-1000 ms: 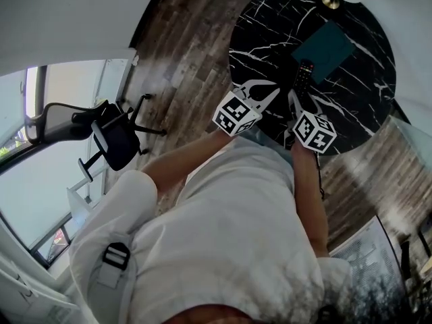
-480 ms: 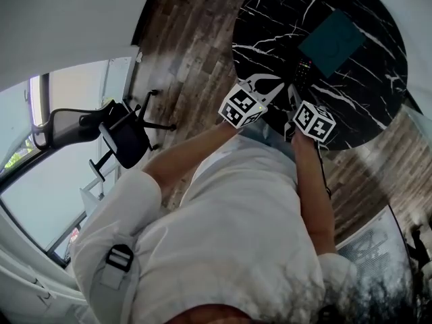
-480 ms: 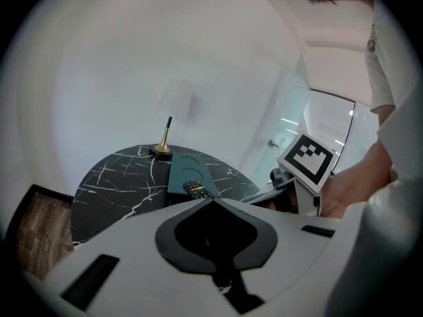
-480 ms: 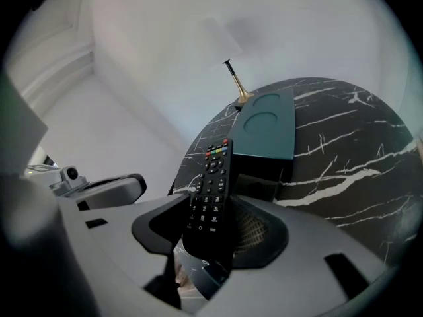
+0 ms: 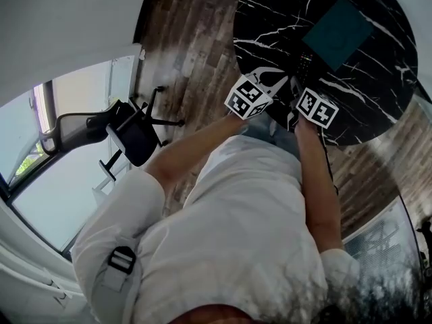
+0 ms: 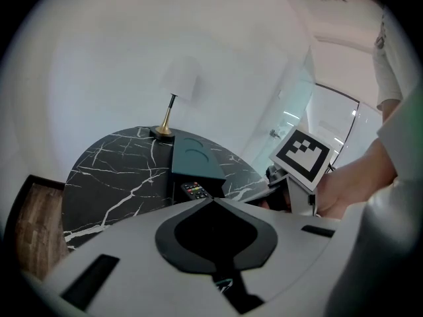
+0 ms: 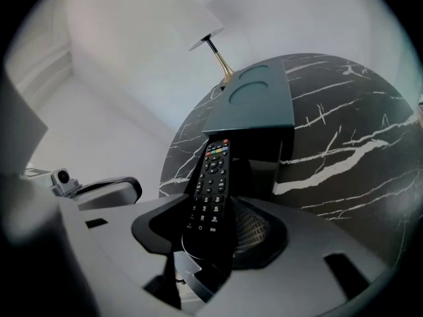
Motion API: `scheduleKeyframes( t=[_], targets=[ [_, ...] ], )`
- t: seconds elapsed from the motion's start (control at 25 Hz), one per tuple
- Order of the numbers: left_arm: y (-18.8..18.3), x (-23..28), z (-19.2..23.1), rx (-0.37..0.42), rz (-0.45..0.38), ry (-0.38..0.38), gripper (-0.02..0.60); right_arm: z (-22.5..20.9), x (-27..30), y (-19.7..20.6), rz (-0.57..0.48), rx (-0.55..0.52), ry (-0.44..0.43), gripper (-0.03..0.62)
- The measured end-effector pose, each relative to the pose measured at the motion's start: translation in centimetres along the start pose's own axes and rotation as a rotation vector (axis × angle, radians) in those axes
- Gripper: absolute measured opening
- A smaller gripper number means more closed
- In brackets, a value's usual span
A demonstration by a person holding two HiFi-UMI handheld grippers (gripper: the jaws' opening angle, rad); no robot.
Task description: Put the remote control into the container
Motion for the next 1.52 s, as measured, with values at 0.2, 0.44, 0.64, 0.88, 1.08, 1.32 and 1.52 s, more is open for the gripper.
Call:
scheduleKeyframes(
  t=[0.2, 0.44, 0.64, 0.88, 1.08, 1.32, 1.52],
  targets=[
    [0.5, 1.0, 1.1, 0.001, 0.052, 0.006, 0.006, -0.1, 1.5, 0.4, 0.031, 0.035, 0.028, 0.192],
    [1.1, 2.0, 2.4, -0.003, 0.130, 0.000, 0.006, 0.3, 2.7, 0.2, 0.050, 0.039, 0.063, 0.192],
    [1.7, 2.2, 3.0, -0.008, 0.163, -0.001, 0.006, 0.5, 3.3, 0.0, 0.057, 0.042, 0.104, 0.192],
    [2.2, 2.1, 3.4, -0.008, 0.185, 0.002, 0.006, 0.7, 3.7, 0.1, 0.060, 0.014, 0.161, 0.192],
    [2.0, 2.0, 3.4, 0.019, 0.182, -0.005, 0.006, 0.8, 3.7, 0.1, 0.061, -0.010, 0.188, 0.192],
    [2.1, 1.8, 3.3, 0.019, 0.182, -0.002, 0.006, 0.8, 3.9, 0.2, 0.061, -0.015, 0.198, 0.192],
    [2.0, 1.5, 3.2, 0.023, 0.175, -0.002, 0.006, 0.8, 3.9, 0.2, 0.056, -0.012, 0.194, 0.192]
  ],
)
Point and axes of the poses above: the fingertips, and each gripper's own axes: x forward along the fingers, z to its left, y out of its underside, the point moved 6 cm from there along -x, backward along the fingers, and after that the axes turned 6 degrees about y, right-handed, at the moved point
